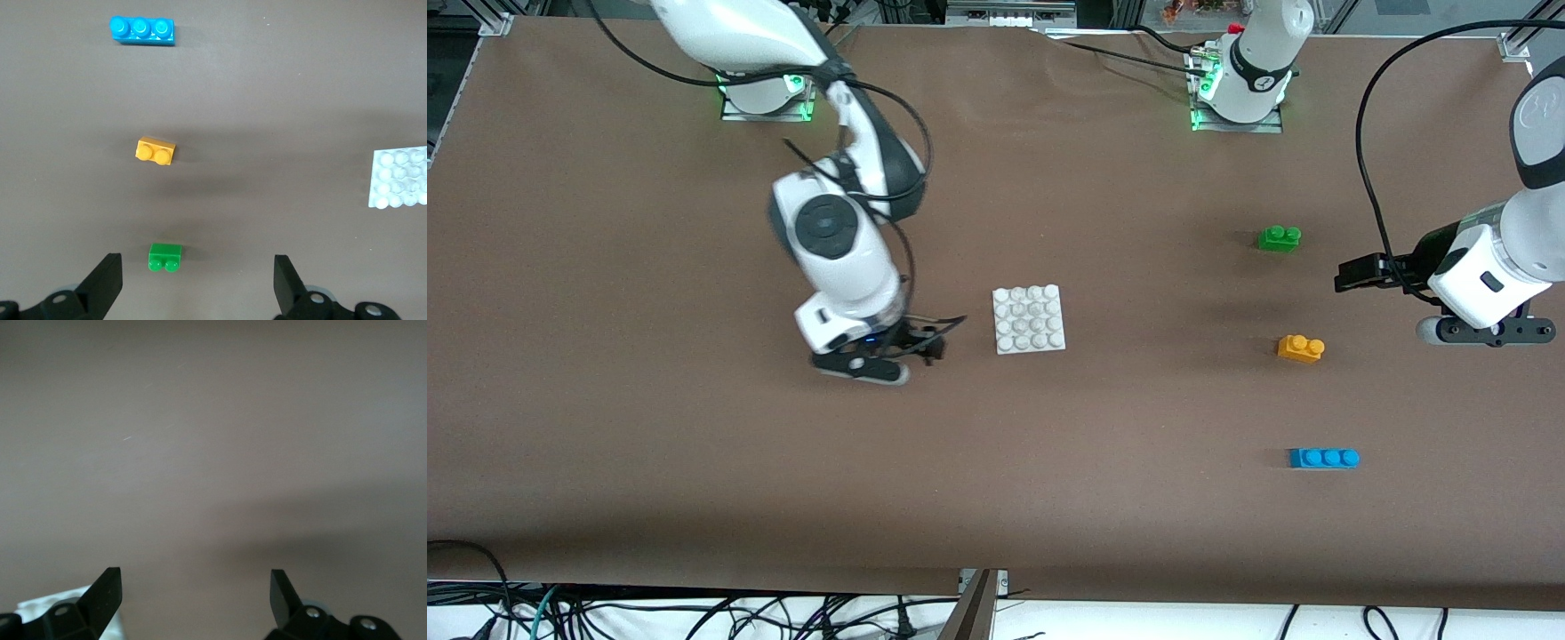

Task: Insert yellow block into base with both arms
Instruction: 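Release the base plate and withdraw the right gripper to rest, then lower the left gripper over the yellow block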

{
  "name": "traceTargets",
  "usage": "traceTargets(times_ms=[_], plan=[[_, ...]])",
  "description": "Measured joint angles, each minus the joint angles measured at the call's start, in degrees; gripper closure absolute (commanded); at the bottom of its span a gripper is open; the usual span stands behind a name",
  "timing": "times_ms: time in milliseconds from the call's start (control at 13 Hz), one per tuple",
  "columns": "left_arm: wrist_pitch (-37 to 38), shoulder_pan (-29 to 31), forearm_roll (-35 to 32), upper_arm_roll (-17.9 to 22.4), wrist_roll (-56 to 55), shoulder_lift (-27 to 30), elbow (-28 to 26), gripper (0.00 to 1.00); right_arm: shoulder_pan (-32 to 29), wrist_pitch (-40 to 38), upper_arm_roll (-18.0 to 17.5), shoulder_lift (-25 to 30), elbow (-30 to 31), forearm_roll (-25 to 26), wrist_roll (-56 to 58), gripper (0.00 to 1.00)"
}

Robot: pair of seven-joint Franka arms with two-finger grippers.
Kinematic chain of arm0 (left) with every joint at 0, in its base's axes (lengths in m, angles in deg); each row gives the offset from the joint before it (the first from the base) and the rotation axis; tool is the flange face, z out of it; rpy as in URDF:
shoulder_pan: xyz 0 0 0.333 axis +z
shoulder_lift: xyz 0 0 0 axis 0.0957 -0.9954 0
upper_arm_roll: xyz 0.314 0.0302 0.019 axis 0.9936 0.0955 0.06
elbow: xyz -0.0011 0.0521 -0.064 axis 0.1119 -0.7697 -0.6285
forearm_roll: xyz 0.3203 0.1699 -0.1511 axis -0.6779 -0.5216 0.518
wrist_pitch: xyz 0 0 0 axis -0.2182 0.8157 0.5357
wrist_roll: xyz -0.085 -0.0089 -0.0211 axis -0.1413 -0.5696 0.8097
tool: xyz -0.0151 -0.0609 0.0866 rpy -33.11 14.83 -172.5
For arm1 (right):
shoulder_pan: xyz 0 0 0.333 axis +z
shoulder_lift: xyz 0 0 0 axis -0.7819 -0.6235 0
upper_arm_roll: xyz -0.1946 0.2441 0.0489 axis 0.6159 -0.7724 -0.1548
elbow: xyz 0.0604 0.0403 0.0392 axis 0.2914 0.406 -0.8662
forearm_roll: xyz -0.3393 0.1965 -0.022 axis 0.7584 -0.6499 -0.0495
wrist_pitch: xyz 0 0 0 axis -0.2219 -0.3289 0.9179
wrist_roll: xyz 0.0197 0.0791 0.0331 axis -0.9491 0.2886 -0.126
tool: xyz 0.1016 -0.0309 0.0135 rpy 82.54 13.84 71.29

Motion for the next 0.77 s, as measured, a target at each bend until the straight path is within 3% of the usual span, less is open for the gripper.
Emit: traceTargets(times_ms=[309, 540, 771], plan=[[-11.13, 3.20, 0.00, 0.13, 8.74, -0.39, -7.54, 0.00, -5.74, -14.83, 3.26, 10.20, 0.09, -0.02, 12.42, 0.01], [-15.32, 3.95, 0.00, 0.10, 10.31, -1.20, -11.65, 0.00, -6.04, -24.90, 10.15, 18.24, 1.00, -1.13, 22.92, 0.01], [-15.55, 3.93, 0.00, 0.00, 10.46, -1.53, -12.93, 0.00, -6.35, -29.22, 18.03, 22.65, 1.51, -5.63, 31.68, 0.01]])
